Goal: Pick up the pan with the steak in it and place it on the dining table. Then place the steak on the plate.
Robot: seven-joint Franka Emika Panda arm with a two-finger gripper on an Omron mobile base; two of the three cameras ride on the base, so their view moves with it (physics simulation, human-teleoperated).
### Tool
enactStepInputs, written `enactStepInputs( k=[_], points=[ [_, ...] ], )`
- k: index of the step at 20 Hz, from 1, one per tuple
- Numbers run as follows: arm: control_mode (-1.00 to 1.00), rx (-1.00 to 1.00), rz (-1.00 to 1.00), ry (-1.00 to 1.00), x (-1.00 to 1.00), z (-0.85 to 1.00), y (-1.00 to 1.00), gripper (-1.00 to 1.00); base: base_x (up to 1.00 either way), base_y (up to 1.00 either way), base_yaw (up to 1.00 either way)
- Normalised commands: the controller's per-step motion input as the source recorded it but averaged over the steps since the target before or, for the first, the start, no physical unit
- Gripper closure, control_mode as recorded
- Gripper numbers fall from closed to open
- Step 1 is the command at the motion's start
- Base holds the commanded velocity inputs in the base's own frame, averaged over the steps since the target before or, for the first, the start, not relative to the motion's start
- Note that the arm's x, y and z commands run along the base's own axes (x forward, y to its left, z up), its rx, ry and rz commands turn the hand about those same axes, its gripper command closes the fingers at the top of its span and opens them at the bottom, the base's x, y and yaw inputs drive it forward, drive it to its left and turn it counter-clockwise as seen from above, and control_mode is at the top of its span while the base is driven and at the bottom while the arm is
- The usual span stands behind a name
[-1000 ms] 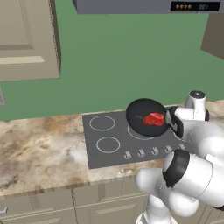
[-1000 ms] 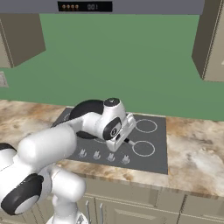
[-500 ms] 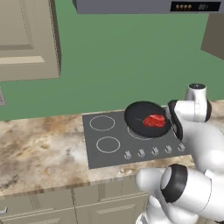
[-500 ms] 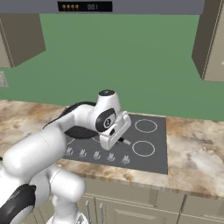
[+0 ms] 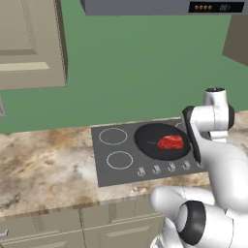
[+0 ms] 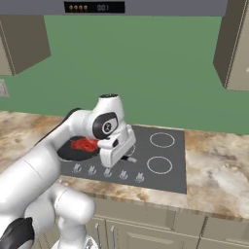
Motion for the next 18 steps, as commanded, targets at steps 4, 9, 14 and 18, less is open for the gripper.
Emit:
enactStepInputs(
  k=[4,9,14,18],
  points=[
    [-1.00,-0.01,0.13,0.15,-0.48,0.32,0.30,1.00,0.00,0.00,0.00],
    [-1.00,0.01,0.04,0.07,-0.05,0.12,0.08,1.00,0.00,0.00,0.00],
    [-1.00,0.00,0.00,0.00,-0.06,0.00,0.00,1.00,0.00,0.00,0.00],
    [1.00,0.00,0.00,0.00,-0.19,-0.01,0.00,1.00,-0.14,0.00,0.01]
  ],
)
